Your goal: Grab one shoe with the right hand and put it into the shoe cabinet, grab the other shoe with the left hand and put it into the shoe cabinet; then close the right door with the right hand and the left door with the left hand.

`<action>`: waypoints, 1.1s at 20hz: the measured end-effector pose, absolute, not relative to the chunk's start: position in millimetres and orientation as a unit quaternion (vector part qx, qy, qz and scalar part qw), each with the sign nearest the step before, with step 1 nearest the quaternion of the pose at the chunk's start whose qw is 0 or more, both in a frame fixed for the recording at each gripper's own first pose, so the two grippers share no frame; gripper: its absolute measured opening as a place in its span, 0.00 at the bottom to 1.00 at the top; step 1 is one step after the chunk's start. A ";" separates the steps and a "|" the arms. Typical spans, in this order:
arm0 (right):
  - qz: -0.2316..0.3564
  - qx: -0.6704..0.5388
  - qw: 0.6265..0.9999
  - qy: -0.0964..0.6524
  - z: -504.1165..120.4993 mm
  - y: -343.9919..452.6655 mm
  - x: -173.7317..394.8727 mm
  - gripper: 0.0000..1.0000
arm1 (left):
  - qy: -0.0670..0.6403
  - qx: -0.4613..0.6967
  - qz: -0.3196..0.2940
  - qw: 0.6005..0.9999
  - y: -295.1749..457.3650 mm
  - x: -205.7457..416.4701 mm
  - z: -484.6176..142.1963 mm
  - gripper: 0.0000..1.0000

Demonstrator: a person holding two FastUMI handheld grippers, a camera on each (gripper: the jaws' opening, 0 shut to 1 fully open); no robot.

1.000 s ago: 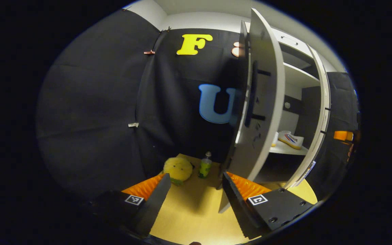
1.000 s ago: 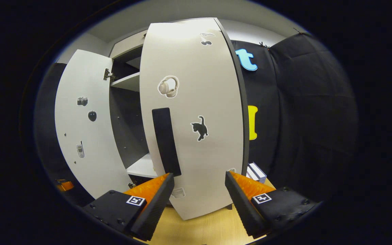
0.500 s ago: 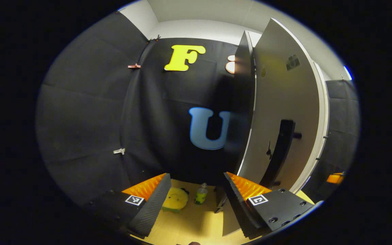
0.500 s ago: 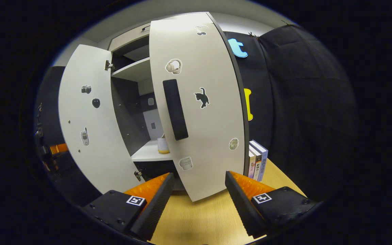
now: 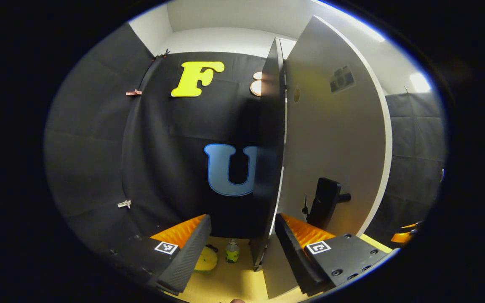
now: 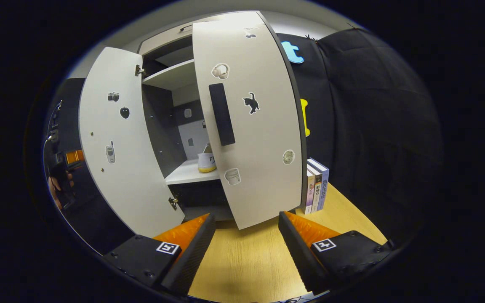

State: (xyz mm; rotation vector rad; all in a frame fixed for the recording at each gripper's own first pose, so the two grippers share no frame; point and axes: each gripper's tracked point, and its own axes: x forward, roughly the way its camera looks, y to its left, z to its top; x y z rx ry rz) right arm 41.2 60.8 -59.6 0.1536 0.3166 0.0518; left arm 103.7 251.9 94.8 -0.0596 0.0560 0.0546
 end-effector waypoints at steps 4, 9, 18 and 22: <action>0.032 0.088 0.982 0.165 -68.0 48.4 44.2 0.99 | 0.038 -0.009 0.031 0.999 236.8 102.6 97.8 0.93; 0.035 0.075 0.984 0.156 -67.3 14.4 49.1 0.99 | 0.046 -0.019 0.027 0.998 188.7 104.0 92.7 0.90; 0.044 0.071 0.985 0.151 -68.4 -58.7 51.9 0.98 | 0.032 -0.031 0.010 0.999 55.6 136.7 99.2 0.94; 0.065 0.054 0.986 0.143 -59.5 -84.6 54.0 0.98 | 0.012 -0.002 0.041 0.999 12.4 132.0 102.6 0.94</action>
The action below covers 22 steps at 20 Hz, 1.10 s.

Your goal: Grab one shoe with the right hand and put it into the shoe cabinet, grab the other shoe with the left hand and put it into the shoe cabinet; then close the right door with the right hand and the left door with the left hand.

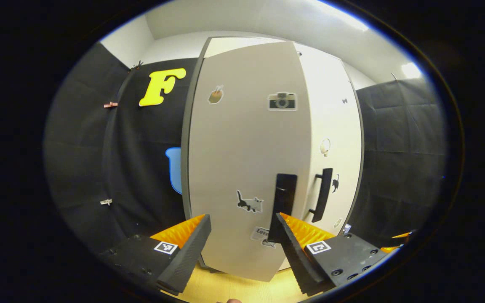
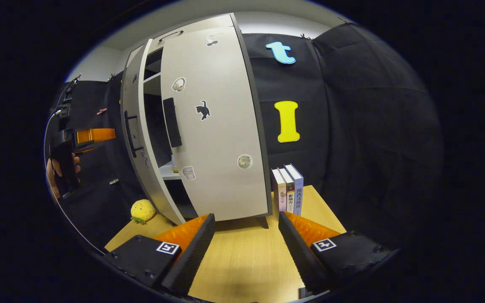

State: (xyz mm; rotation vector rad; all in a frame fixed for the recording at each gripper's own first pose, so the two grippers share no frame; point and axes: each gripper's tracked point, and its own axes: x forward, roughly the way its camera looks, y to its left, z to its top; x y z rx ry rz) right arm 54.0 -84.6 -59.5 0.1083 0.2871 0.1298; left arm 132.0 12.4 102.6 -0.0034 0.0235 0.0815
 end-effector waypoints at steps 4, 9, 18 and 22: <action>0.088 0.040 0.987 0.126 -54.1 -93.4 61.2 0.98 | 0.015 0.005 0.064 0.998 -18.8 106.2 78.1 0.95; 0.107 0.045 0.987 0.111 -33.7 -76.9 58.8 0.99 | 0.027 -0.006 0.061 0.998 -37.4 65.5 55.0 0.95; 0.081 0.036 0.995 0.036 -6.9 -35.0 6.4 0.98 | -0.014 -0.008 0.093 0.996 5.0 -21.6 49.3 0.95; 0.053 0.024 0.998 0.025 -23.8 -35.5 -20.8 0.98 | -0.003 -0.013 0.101 0.995 18.1 -52.6 12.8 0.95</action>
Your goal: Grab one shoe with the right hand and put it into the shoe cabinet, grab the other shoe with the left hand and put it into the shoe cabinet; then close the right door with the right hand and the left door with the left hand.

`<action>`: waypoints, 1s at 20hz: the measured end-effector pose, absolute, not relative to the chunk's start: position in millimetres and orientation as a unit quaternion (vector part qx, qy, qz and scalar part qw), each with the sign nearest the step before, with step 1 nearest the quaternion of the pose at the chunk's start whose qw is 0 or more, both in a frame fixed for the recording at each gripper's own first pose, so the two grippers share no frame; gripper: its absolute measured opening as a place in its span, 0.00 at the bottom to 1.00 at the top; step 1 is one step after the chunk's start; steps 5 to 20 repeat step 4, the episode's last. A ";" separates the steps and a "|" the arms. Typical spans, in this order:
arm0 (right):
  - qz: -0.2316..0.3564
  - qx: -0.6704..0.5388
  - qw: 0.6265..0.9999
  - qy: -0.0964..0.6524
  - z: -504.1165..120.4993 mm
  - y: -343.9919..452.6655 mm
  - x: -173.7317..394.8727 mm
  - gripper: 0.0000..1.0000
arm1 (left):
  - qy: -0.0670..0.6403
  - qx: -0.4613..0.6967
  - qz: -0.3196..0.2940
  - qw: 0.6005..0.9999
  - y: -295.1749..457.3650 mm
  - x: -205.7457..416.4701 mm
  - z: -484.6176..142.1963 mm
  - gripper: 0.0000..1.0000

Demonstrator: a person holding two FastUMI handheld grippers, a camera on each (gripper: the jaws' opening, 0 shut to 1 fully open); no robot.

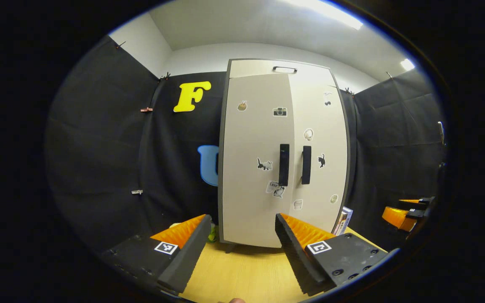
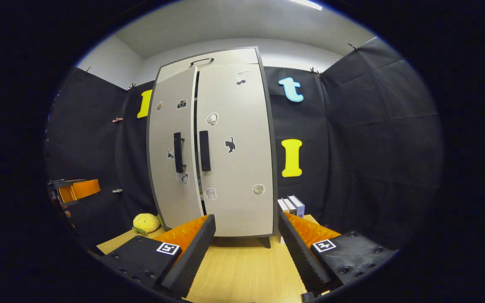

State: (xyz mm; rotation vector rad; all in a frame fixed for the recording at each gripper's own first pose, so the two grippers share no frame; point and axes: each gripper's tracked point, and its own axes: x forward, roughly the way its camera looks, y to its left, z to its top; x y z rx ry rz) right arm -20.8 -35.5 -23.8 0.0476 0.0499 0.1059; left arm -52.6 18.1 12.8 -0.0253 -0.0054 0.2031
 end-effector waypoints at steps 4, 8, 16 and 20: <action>0.041 0.022 0.998 0.051 -43.9 -32.5 -35.0 0.98 | 0.017 -0.013 0.105 0.994 24.4 -73.2 -12.9 0.95; 0.041 0.022 0.998 0.051 -43.9 -32.5 -35.0 0.98 | 0.017 -0.013 0.105 0.994 24.4 -73.2 -12.9 0.95; 0.041 0.022 0.998 0.051 -43.9 -32.5 -35.0 0.98 | 0.017 -0.013 0.105 0.994 24.4 -73.2 -12.9 0.95; 0.041 0.022 0.998 0.051 -43.9 -32.5 -35.0 0.98 | 0.017 -0.013 0.105 0.994 24.4 -73.2 -12.9 0.95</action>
